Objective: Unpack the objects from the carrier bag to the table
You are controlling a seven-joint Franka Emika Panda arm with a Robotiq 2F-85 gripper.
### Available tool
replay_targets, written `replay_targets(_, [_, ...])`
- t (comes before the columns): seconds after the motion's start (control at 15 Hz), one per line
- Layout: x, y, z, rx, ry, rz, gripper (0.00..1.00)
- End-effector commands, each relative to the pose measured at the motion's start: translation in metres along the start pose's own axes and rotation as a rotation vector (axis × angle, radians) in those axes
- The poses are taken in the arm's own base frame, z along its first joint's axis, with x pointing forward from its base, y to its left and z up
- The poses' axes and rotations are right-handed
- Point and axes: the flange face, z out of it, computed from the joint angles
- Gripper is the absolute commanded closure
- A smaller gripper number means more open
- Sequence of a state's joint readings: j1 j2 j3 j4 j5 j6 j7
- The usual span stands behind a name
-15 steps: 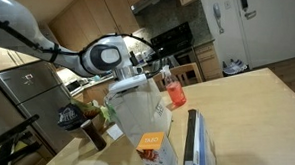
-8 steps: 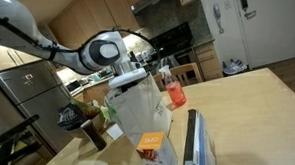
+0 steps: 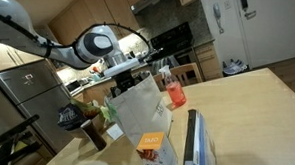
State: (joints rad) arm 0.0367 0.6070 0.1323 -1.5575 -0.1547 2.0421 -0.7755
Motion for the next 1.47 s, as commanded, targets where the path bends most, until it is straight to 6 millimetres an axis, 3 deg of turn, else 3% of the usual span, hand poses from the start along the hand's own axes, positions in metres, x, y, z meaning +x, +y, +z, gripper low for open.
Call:
replay_targets(0.0, [0.016,0.002,0.009,0.015,-0.021,-0.008,0.00])
replay_targets(0.47, [0.027,0.003,0.047,0.060,-0.013,-0.027,0.00])
replay_targets(1.4, [0.022,0.020,0.073,0.084,-0.011,-0.012,0.00])
